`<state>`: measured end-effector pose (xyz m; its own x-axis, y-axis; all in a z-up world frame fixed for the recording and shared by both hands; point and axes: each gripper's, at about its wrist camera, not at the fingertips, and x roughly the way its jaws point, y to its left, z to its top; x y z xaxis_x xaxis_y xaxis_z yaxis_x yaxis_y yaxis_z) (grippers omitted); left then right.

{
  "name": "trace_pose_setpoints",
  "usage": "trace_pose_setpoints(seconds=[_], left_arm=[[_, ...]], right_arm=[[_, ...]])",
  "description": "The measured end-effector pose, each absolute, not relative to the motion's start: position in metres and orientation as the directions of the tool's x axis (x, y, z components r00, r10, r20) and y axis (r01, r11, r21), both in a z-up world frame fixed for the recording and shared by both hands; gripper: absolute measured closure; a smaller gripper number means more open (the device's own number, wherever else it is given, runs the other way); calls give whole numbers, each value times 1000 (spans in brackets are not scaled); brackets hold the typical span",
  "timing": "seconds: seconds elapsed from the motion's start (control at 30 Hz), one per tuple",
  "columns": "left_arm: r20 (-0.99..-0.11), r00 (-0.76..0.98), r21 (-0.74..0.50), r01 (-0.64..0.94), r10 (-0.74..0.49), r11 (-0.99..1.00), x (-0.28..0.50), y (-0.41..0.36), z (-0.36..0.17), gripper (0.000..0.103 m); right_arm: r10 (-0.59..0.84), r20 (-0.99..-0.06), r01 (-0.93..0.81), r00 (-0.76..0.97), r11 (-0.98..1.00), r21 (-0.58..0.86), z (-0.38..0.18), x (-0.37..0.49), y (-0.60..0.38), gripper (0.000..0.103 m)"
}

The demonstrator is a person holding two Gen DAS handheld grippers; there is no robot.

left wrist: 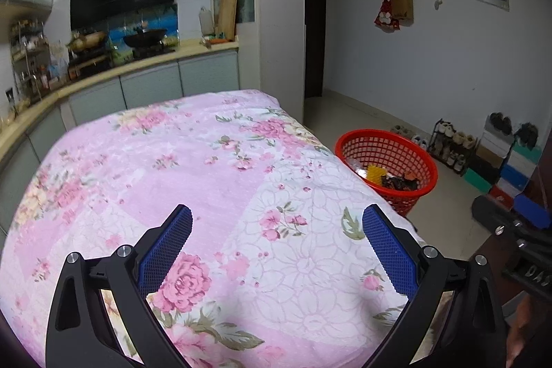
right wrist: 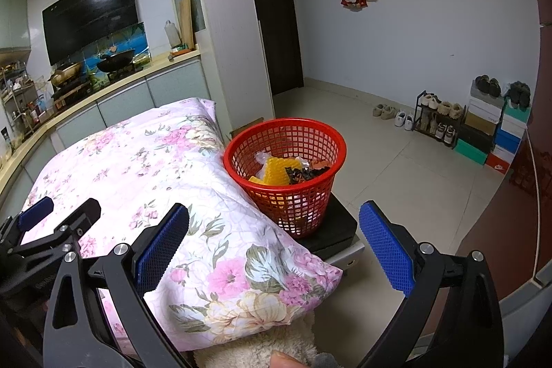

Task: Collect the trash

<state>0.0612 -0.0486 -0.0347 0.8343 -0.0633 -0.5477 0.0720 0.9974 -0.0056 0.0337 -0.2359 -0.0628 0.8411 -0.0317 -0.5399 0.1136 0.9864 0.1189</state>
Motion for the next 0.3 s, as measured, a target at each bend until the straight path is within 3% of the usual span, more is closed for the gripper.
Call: trace_pose_setpoints(seconds=[0.17,0.3], left_arm=[[-538,842,-5,35,-32,999,58,-26,-24,7],[-505,863,-53,-69,32,996,50,15,-10,7]], right_arm=[[22,-545,44,838,993,107,-71,31,-211,7],[130,-515,-110,848,991,70,-100,12,-153,7]])
